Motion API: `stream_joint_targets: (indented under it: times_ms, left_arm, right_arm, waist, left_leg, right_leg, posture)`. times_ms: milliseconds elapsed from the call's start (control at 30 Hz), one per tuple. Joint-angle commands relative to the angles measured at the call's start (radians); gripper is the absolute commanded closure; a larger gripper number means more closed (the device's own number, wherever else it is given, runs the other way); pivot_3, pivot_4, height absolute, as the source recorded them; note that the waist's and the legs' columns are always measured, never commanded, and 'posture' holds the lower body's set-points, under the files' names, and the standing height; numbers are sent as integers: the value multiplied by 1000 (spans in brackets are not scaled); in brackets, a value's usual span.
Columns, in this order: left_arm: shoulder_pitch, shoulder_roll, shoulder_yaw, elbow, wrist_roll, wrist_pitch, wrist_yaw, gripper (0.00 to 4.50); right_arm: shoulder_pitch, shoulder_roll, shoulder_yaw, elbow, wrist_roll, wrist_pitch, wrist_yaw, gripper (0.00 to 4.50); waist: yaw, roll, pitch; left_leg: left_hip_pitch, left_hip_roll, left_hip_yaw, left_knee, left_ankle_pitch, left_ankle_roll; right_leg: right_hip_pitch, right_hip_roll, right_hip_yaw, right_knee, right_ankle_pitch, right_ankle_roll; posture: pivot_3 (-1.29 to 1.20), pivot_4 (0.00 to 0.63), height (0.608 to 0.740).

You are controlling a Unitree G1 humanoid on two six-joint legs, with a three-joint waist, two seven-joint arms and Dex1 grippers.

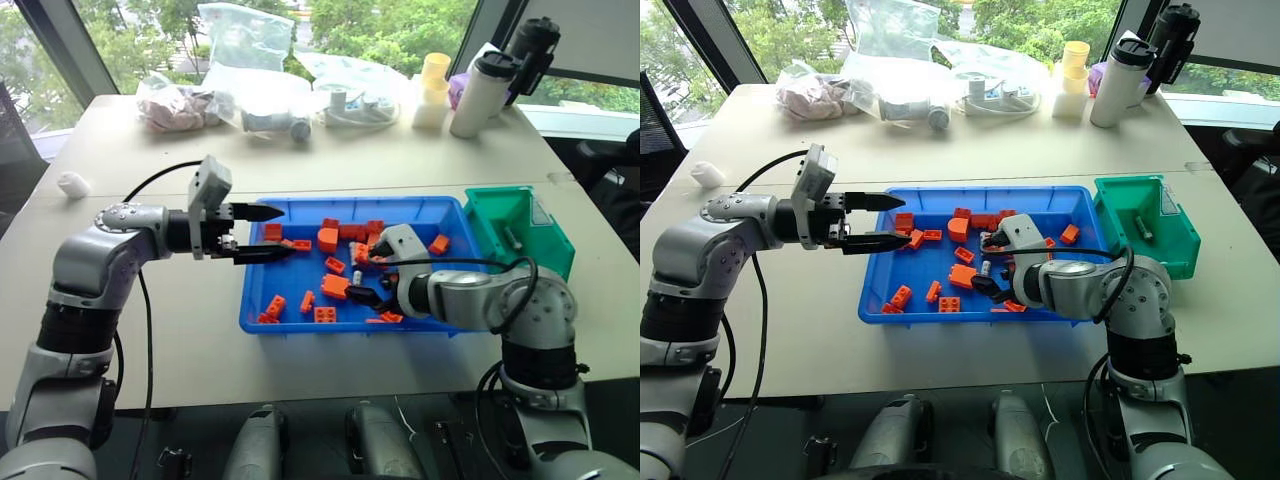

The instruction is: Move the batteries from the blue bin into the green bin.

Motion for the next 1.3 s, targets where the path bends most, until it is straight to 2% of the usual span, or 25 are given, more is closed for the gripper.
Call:
stream_joint_targets:
  times_ms: [33, 167, 200, 400, 533, 633, 767, 867, 933, 1067, 1167, 1300]
  left_arm:
    - [-3, -1, 34, -32, -20, -2, 9, 0]
    - [-3, -2, 34, -32, -25, -3, 13, 0]
    - [-3, -2, 35, -31, -25, -3, 14, 0]
    - [-1, -2, 38, -34, -30, 0, 23, 0]
    - [0, 3, 42, -36, -36, 4, 21, 0]
    - [3, 11, 47, -37, -40, 6, 15, 0]
    - [-6, 16, 40, -31, -45, 9, -1, 0]
    - [-34, 5, 23, -17, -43, 4, -22, 0]
    - [-69, -16, 7, -7, -48, 4, -39, 0]
    - [-131, -74, -8, 23, -51, 3, -40, 0]
    - [-155, -131, -34, 52, -24, -23, -32, 0]
    - [-187, -193, -85, 92, 14, -53, -44, 0]
  right_arm:
    - [15, 8, 57, -6, -37, 12, 16, 2313]
    - [22, 8, 89, -22, -76, 12, 41, 4277]
    - [21, 7, 100, -29, -86, 12, 51, 4481]
    - [11, 0, 124, -56, -150, 12, 109, 4481]
    - [-54, -78, 116, -124, -208, 12, 180, 4481]
    - [-126, -148, 66, -164, -216, 12, 228, 4481]
    - [-193, -206, -41, -180, -128, 12, 246, 4481]
    - [-210, -221, -168, -182, -59, 12, 173, 4481]
    - [-196, -322, -241, -170, -72, 12, 158, 4481]
    - [-88, -518, -318, -129, -204, -8, 220, 4481]
    - [-6, -596, -358, -72, -290, -106, 314, 4481]
    - [121, -661, -314, 58, -435, -323, 487, 4481]
  waist:
    - [0, 0, 0]
    - [0, 0, 0]
    - [0, 0, 0]
    - [0, -1, 0]
    - [1, 0, 0]
    - [3, 0, 0]
    - [3, 0, 0]
    - [3, 0, 0]
    - [10, 0, 0]
    - [29, -1, 0]
    - [26, -1, 0]
    - [16, 0, -1]
  left_leg:
    - [0, 0, 0, 0, 0, 0]
    - [0, 0, 0, 0, 0, 0]
    - [0, 0, 0, 0, 0, 0]
    - [0, 0, 0, 0, 0, 0]
    - [0, 0, 0, 0, 0, 0]
    - [0, -1, 0, 0, 0, 0]
    - [0, 0, 0, 0, 0, 0]
    - [0, 0, 0, 0, 0, 0]
    - [-1, 0, 0, 0, 0, 0]
    - [-3, -3, 0, 0, 0, 1]
    - [-3, -2, 1, 0, -1, 1]
    - [-2, -2, 1, 0, -1, 1]
  right_leg:
    - [0, 0, 0, 0, 0, 0]
    - [0, 0, 0, 0, 0, 0]
    - [0, 0, 0, 0, 0, 0]
    - [0, 0, 0, 0, 0, 0]
    - [0, 0, 0, 0, 0, 0]
    - [0, 0, 0, 0, 0, 0]
    - [0, 0, 0, 0, 0, 0]
    - [0, 0, 0, -1, 0, 0]
    - [0, 0, 0, -1, 0, 0]
    - [0, -2, -1, -4, 0, 0]
    - [0, -2, 0, -5, 0, 0]
    - [0, -1, 0, -3, 0, 0]
  posture:
    - [0, 150, 740]
    - [0, 150, 740]
    - [0, 150, 740]
    - [0, 150, 740]
    - [0, 150, 740]
    - [0, 150, 740]
    - [0, 150, 740]
    - [0, 150, 740]
    - [0, 150, 740]
    - [0, 150, 740]
    - [0, 150, 740]
    - [0, 150, 740]
